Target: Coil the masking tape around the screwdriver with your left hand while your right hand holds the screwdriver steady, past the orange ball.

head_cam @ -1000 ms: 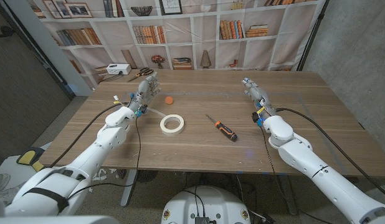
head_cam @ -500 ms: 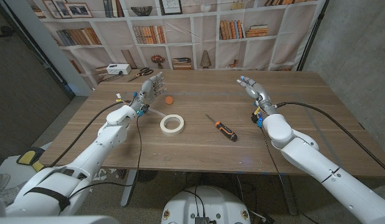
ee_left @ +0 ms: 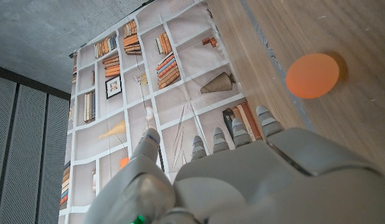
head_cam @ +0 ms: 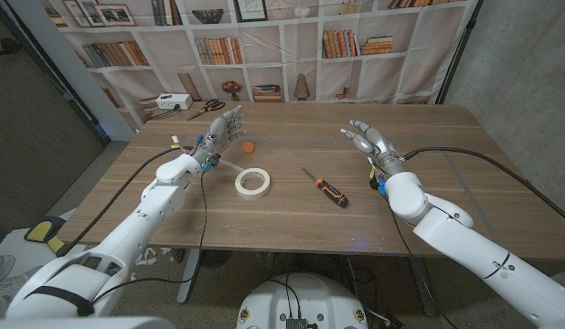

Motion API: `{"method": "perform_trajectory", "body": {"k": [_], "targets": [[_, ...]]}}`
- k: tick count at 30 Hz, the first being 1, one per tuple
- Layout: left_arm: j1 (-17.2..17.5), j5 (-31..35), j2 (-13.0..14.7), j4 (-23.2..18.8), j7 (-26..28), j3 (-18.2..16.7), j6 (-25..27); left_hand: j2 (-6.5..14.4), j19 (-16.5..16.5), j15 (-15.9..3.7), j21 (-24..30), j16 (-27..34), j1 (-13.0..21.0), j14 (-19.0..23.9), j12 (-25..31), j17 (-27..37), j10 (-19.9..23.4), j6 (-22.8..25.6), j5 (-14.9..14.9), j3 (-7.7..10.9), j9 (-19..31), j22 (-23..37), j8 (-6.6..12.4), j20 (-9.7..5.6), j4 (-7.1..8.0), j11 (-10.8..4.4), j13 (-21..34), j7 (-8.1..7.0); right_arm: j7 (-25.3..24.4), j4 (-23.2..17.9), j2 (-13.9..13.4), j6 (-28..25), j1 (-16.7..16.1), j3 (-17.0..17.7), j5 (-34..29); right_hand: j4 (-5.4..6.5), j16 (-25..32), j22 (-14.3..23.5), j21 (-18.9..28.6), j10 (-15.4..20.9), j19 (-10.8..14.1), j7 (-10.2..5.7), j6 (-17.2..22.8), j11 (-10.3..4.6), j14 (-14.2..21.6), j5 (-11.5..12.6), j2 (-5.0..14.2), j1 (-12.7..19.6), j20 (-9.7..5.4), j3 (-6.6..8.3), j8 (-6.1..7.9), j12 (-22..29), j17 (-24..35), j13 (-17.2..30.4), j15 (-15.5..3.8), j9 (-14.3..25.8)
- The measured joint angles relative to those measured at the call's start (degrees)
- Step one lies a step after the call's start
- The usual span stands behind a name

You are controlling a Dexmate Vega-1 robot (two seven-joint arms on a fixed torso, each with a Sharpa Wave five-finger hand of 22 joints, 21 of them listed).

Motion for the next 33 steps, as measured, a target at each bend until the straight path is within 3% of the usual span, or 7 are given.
{"method": "perform_trajectory", "body": {"k": [8,15,16,23,24,29,33], "targets": [[1.08,0.36,0.39,-2.16,0.56,-0.14,0.93,0.0,0.0,-0.08,0.0,0.0,0.0,0.53,0.0,0.0,0.61,0.21,0.0,0.0,0.0,0.0,0.0,0.0,0.0,0.0,-0.01,-0.02,2.66,-5.15,-2.42,-8.82,-0.02,-3.21,-5.7,0.0,0.0,0.0,0.0,0.3,0.0,-0.31,0.31,-0.31,0.28,0.0,0.27,0.27,0.0,0.0,0.0,0.0,0.0,0.28,-0.34,0.0],[1.71,0.36,0.47,-3.38,0.57,-0.14,0.94,0.0,0.31,-0.08,0.0,0.0,0.0,0.53,0.0,0.28,0.62,0.21,0.0,0.0,0.0,-0.01,0.0,-0.31,0.0,0.0,0.27,-0.01,5.56,-5.15,-2.42,-15.85,-0.02,-3.21,-10.08,0.0,0.22,-0.01,0.0,0.94,0.62,-0.54,0.08,-0.47,0.69,0.0,0.69,0.68,0.01,0.0,0.0,0.35,-0.01,0.28,-0.94,-0.01],[1.76,0.48,0.47,-3.51,0.87,-0.14,1.44,0.0,0.31,-0.08,0.0,0.0,0.0,0.53,0.0,0.27,0.61,0.21,0.0,0.0,-0.01,-0.01,0.0,-0.31,0.0,0.0,0.27,-0.01,6.18,-8.93,-4.18,-17.17,1.23,-6.88,-10.87,0.0,0.22,-0.01,0.0,1.03,0.61,-0.54,0.09,-0.39,0.7,0.0,0.69,0.68,0.01,0.0,0.0,0.35,-0.01,0.28,-0.95,-0.01],[1.98,0.5,0.49,-4.16,0.91,-0.13,1.5,0.0,0.62,0.11,0.22,0.0,0.0,0.72,0.0,0.27,0.61,0.21,0.0,0.0,-0.01,-0.01,0.0,0.0,0.0,0.0,0.27,-0.01,9.68,-9.57,-4.48,-23.92,1.63,-7.74,-15.26,0.0,0.42,-0.01,0.34,1.04,0.61,-0.31,0.31,-0.41,0.89,0.0,0.83,0.83,0.01,0.0,0.0,0.35,0.1,0.27,-1.14,-0.01],[2.01,0.64,0.49,-4.23,0.93,-0.11,1.76,0.0,0.62,0.11,0.22,0.0,0.0,0.72,0.0,0.27,0.61,0.21,0.0,0.0,-0.01,-0.01,0.0,0.0,0.0,0.0,0.27,-0.01,10.4,-11.87,-5.53,-25.1,3.7,-11.63,-16.03,0.0,0.43,-0.01,0.46,1.33,0.74,-0.53,0.53,-0.7,0.89,0.0,0.83,0.83,0.14,0.0,0.0,0.35,0.24,0.27,-1.14,-0.01],[2.03,0.69,0.47,-4.36,0.93,0.01,1.94,0.0,0.62,0.11,0.22,0.0,0.0,0.72,0.0,0.27,0.61,0.21,0.0,0.0,-0.01,0.18,0.0,0.0,0.0,0.0,0.27,-0.01,13.21,-13.38,-6.31,-29.31,6.36,-15.96,-19.05,0.0,0.42,-0.01,0.46,1.74,1.21,-0.72,0.72,-0.3,1.22,0.0,0.83,0.83,0.02,0.01,0.0,0.35,0.27,0.27,-1.46,-0.01],[2.02,0.69,0.4,-4.36,0.92,0.11,1.95,0.01,0.62,0.11,0.22,0.0,0.0,0.72,0.0,0.27,0.61,0.21,0.0,0.0,-0.01,0.26,0.0,0.0,0.0,0.0,0.27,-0.01,15.44,-13.47,-6.35,-32.32,6.56,-16.27,-21.19,0.0,0.42,-0.02,0.46,1.74,1.22,-0.72,0.72,-0.3,1.52,0.0,0.83,0.83,0.01,0.0,-0.01,0.35,0.26,0.27,-1.76,-0.01]]}}
